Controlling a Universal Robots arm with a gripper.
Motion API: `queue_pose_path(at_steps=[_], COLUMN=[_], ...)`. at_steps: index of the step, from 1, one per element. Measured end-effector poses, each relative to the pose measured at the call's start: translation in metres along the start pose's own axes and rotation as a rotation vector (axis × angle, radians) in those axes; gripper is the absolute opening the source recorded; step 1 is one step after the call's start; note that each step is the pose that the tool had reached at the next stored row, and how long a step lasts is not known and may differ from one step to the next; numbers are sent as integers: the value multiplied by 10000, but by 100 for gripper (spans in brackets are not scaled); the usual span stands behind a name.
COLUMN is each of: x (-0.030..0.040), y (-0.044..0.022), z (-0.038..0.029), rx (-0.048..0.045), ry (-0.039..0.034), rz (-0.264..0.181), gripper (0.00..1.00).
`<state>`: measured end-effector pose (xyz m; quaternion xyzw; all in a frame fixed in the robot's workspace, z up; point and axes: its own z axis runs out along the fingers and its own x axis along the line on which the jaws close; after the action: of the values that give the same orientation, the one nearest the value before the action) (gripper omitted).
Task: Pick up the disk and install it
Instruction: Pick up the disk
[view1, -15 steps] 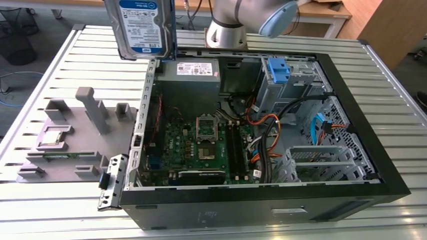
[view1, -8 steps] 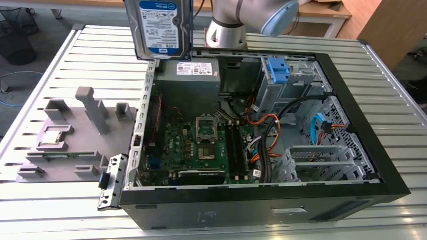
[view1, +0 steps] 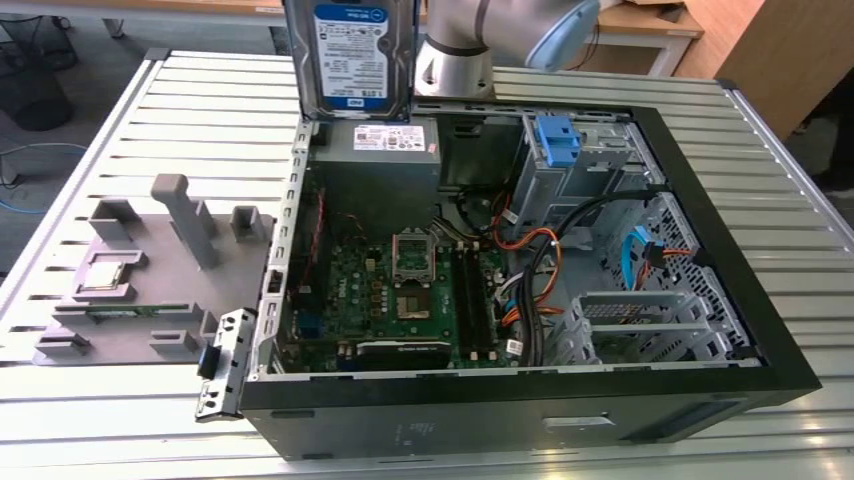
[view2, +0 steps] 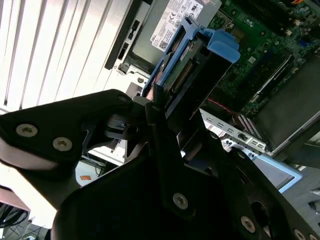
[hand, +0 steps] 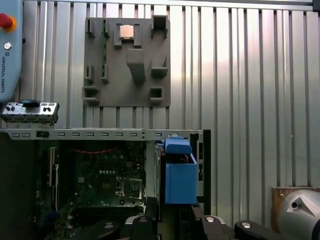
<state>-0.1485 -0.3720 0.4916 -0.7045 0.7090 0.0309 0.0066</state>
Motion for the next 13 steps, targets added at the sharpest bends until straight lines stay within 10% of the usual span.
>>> queue_pose_path(at_steps=[13], x=[-3], y=[-424], z=[-15], rx=[0], ry=[0], rz=[0], gripper=[35])
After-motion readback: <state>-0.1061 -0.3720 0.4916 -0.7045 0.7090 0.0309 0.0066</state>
